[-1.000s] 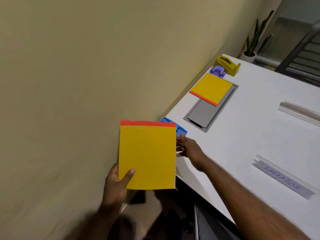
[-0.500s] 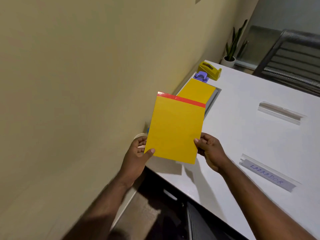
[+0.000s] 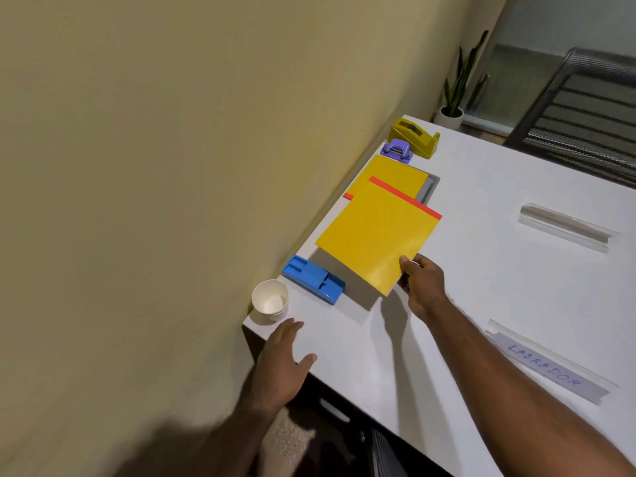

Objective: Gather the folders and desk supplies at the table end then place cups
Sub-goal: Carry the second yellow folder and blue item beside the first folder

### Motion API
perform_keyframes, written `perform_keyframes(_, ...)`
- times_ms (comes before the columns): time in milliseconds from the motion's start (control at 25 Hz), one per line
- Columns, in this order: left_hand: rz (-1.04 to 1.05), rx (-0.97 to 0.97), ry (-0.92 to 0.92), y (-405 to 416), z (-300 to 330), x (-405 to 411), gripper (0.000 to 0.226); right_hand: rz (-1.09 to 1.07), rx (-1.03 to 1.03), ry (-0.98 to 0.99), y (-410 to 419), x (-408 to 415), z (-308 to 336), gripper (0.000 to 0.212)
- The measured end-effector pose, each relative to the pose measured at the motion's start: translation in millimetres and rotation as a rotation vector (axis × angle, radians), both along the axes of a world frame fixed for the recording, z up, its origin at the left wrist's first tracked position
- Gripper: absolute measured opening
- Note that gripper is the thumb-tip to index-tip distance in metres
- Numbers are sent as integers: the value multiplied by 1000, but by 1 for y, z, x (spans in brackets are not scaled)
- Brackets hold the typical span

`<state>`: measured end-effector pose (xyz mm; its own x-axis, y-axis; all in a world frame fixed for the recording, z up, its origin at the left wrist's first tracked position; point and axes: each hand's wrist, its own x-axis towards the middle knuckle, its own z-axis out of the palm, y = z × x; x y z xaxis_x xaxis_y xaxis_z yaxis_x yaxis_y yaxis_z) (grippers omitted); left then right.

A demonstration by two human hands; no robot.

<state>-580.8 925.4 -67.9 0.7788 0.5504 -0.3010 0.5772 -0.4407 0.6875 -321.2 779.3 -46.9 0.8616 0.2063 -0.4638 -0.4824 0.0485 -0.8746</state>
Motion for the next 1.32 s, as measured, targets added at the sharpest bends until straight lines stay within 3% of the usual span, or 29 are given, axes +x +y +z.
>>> perform_keyframes(200,89,178,265,-1,-20,2,100,-9,-135,53,22,24,-31,32)
perform_keyframes(360,74,182,296,1,-30,3,113,31,-198,60,35,32,-42,13)
perform_keyframes(560,81,186,191,4,-39,2,113,67,-298,7,51,43,-57,29)
perform_keyframes(720,23,261,143,4,-43,-5,113,76,-389,18,62,51,-67,24)
perform_keyframes(840,-46,318,168,6,-44,-10,116,91,-461,19,67,54,-73,39)
perform_keyframes(1320,-86,295,204,14,-49,-10,114,164,-755,-119,56,47,-62,44)
